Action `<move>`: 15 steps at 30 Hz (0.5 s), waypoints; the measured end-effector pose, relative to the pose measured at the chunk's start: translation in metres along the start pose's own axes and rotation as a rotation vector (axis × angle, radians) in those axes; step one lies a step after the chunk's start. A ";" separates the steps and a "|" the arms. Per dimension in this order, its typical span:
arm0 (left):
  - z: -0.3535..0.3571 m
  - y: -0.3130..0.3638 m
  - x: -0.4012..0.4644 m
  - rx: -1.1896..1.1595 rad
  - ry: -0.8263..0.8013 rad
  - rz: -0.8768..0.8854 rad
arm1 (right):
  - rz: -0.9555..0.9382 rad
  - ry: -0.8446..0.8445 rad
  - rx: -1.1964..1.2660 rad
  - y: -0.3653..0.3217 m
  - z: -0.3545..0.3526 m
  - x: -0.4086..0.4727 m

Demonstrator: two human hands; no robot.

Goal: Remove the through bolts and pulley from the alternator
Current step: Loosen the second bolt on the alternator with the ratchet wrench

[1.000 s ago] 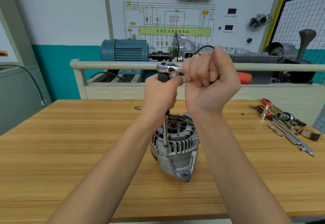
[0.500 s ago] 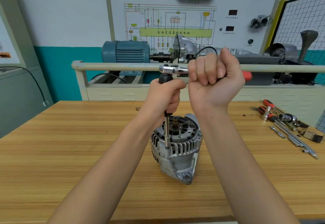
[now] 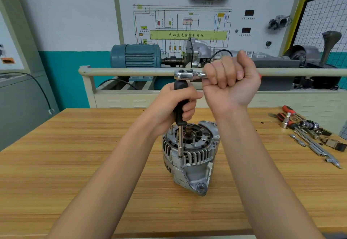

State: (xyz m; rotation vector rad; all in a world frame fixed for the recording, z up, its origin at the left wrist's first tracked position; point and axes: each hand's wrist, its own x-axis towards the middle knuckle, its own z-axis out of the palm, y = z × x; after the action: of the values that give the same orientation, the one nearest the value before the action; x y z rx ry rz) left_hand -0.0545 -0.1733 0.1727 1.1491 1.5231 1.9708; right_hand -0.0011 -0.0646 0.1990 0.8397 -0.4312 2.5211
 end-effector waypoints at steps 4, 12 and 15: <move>0.005 -0.003 0.006 -0.077 -0.045 -0.076 | 0.042 0.085 0.124 -0.002 -0.003 0.008; 0.012 -0.005 0.009 0.126 0.281 0.017 | -0.567 -0.188 -0.683 0.038 0.013 -0.026; 0.015 -0.005 0.007 0.236 0.301 0.067 | -0.687 -0.233 -0.853 0.051 0.016 -0.036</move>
State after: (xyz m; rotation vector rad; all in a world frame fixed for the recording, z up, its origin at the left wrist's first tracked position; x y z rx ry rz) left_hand -0.0478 -0.1577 0.1717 1.0378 1.9362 2.1282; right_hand 0.0075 -0.1261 0.1813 0.7428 -0.9938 1.4044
